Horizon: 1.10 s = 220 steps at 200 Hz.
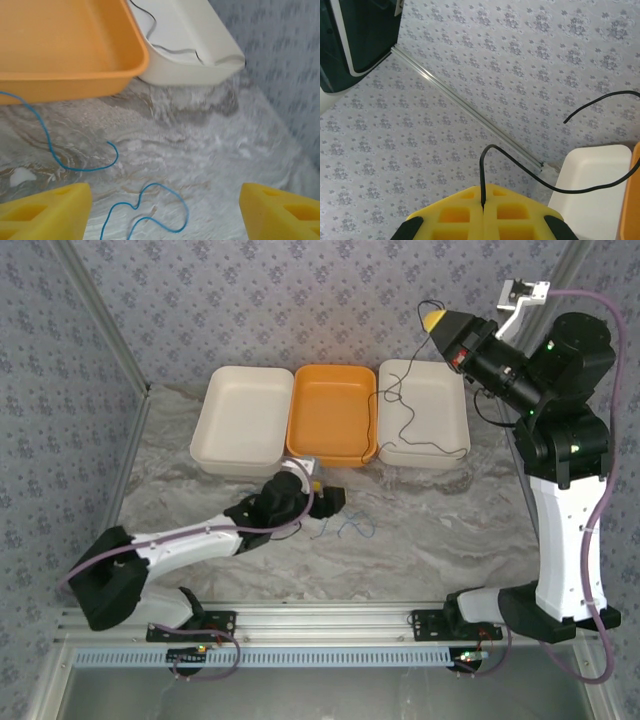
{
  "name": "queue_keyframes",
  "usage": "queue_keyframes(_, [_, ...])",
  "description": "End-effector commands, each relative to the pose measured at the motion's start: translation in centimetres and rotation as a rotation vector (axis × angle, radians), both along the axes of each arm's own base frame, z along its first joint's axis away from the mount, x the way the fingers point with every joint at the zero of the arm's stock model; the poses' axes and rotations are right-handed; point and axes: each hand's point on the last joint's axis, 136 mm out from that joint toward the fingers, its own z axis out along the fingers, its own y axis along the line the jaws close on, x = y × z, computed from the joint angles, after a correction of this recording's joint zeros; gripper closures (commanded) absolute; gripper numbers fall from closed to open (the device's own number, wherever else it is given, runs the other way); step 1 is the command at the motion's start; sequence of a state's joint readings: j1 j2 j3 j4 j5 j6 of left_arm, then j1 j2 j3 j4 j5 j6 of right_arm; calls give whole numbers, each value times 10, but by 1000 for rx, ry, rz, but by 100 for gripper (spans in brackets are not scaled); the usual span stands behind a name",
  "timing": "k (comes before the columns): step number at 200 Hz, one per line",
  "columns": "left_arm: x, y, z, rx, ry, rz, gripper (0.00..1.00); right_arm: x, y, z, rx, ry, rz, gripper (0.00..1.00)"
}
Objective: Untangle the cables
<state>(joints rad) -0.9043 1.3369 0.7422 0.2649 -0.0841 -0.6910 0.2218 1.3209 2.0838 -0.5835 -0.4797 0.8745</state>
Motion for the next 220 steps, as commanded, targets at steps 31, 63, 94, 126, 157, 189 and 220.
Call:
queue_keyframes(31, [-26, -8, 53, -117, 16, -47, 29, -3, 4, -17, -25, -12, 35, 100])
queue_keyframes(63, [-62, -25, 80, -85, -233, -165, 22, 0, 9, -31, -30, 16, 40, 100])
queue_keyframes(94, [-83, -31, 101, -119, -399, -221, 19, -1, 14, -38, -39, 30, 51, 100])
queue_keyframes(126, [-87, -42, 102, -18, -475, -241, 11, -2, 19, -41, -43, 35, 57, 100])
queue_keyframes(157, [-57, -43, 93, 148, -488, -119, 4, -5, 25, -41, -32, 34, 77, 100])
queue_keyframes(189, [-36, -47, 90, 228, -501, -60, 4, -12, 32, -40, -29, 28, 97, 100])
queue_keyframes(220, [-9, -38, 77, 257, -439, 5, 16, -25, 36, -34, -24, 8, 110, 100])
